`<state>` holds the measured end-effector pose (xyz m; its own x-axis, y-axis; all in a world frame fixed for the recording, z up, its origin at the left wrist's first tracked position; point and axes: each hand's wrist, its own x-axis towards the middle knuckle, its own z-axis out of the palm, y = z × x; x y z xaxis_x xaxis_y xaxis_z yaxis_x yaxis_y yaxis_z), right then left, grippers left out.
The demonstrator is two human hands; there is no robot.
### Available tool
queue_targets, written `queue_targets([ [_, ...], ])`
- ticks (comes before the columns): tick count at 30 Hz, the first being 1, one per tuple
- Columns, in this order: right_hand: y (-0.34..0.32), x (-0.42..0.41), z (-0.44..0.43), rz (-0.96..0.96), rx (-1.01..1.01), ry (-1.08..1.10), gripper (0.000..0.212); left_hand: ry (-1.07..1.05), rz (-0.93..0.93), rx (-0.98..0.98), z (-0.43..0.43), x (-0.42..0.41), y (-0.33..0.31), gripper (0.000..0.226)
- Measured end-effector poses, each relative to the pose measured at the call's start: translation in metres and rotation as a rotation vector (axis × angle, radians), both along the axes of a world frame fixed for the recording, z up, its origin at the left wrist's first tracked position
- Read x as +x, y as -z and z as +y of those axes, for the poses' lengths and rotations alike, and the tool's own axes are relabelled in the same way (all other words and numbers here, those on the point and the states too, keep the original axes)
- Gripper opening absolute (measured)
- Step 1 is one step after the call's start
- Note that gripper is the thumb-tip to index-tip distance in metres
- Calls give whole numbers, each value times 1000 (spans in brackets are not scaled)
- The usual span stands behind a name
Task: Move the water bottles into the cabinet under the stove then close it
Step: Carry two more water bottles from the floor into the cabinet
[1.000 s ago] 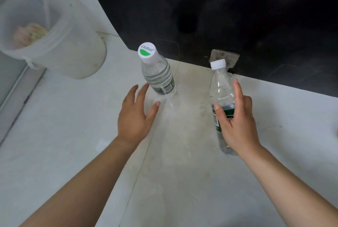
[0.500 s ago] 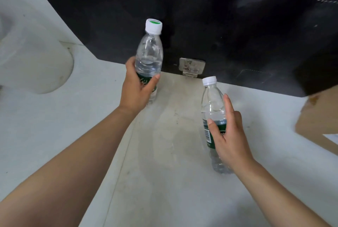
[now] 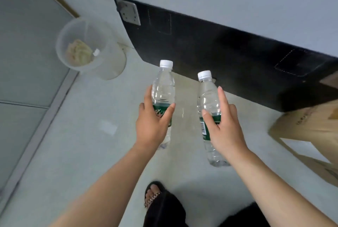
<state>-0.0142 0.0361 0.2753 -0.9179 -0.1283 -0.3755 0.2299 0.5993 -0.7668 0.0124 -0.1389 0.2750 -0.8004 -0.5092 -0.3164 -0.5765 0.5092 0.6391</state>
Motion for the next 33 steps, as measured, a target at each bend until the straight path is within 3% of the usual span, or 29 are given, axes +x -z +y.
queue_targets([
  [4, -146, 20, 2, -30, 47, -85, 69, -81, -55, 66, 4, 37, -149, 74],
  [9, -342, 59, 10, -67, 34, -155, 68, -188, -144, 12, 6, 95, -346, 73],
  [14, -481, 102, 8, -41, 7, -289, 67, -359, -76, 24, 7, 148, -484, 75],
  [24, -585, 163, -105, 48, -75, -554, 67, -530, 44, -6, -74, 256, -592, 71],
  [33, -616, 222, -267, 152, -111, -806, 67, -869, 62, -80, -189, 376, -609, 72],
])
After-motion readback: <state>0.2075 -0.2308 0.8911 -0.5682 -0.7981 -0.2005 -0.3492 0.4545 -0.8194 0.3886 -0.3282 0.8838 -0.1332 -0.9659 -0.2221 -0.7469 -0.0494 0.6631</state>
